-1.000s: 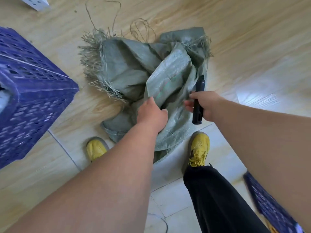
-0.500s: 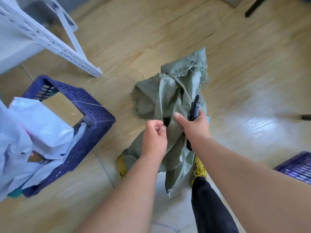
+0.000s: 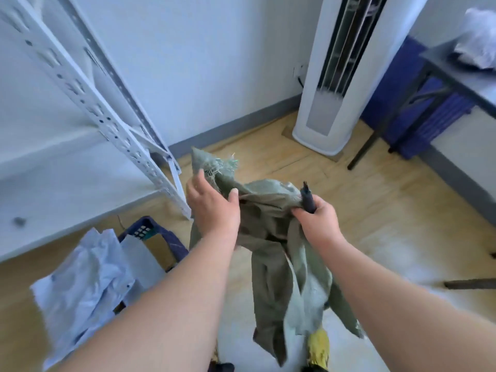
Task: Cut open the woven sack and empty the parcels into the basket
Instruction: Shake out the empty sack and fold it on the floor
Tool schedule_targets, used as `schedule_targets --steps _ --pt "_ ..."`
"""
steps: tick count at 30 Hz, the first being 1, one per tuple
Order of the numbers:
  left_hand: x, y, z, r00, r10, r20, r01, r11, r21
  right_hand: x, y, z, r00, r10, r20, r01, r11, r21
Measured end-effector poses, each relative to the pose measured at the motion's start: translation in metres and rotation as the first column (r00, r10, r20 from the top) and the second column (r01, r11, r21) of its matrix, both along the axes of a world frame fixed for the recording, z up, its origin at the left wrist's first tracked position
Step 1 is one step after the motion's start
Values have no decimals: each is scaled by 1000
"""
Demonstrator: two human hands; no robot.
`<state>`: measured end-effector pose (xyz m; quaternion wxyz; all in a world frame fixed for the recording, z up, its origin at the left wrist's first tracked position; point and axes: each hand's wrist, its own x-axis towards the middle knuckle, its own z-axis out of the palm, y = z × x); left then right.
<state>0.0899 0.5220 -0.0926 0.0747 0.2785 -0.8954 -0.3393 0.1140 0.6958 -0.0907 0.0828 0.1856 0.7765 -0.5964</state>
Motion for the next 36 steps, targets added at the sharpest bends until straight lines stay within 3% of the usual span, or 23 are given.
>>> schedule_targets --steps 2,4,7,10,13,14,16,19,22,27,28,30,32,33,36 --pt "-2 -18 31 991 124 46 -120 989 -82 -6 11 37 999 -23 -42 22 1000 -11" --pt "-5 -34 53 955 222 198 -232 972 27 -13 21 68 997 -41 -59 40 999 -27" --pt "-5 -39 78 931 46 361 -124 973 194 -18 30 103 997 -56 -53 51 995 -80" --pt "-5 -30 104 966 -62 253 -3 969 248 -22 37 123 997 -46 -57 43 998 -56" --pt "-12 -19 136 993 -78 90 32 899 436 -28 40 140 996 4 -88 29 930 366" --pt "-17 -16 145 995 -87 54 49 867 496 -29 37 149 992 -13 -122 63 907 417" --pt "-24 -11 163 993 -114 -7 98 816 570 -28 25 167 993 -20 -120 58 944 324" --pt "-31 -1 180 977 -204 -67 196 717 669 -20 -4 188 994 89 -70 -86 996 37" --pt "-32 10 198 966 -241 -95 231 637 735 -17 -29 198 979 172 -110 -174 985 -2" --pt "-35 -2 216 901 -397 -175 400 606 687 -30 -44 194 991 99 -87 -98 995 15" --pt "-34 -7 216 892 -409 -194 431 637 639 -33 -45 194 993 77 -95 -76 997 15" --pt "-31 -21 212 900 -360 -246 434 798 418 -43 -46 195 991 50 -123 -40 996 81" --pt "-32 -40 205 910 -267 -317 316 942 113 -51 -46 200 985 49 -166 -20 984 177" --pt "-32 -49 202 914 -248 -321 268 963 19 -56 -46 202 980 70 -185 -26 972 232" --pt "-36 -67 188 902 -425 -78 425 905 -15 -63 -51 204 961 182 -207 -91 919 383"
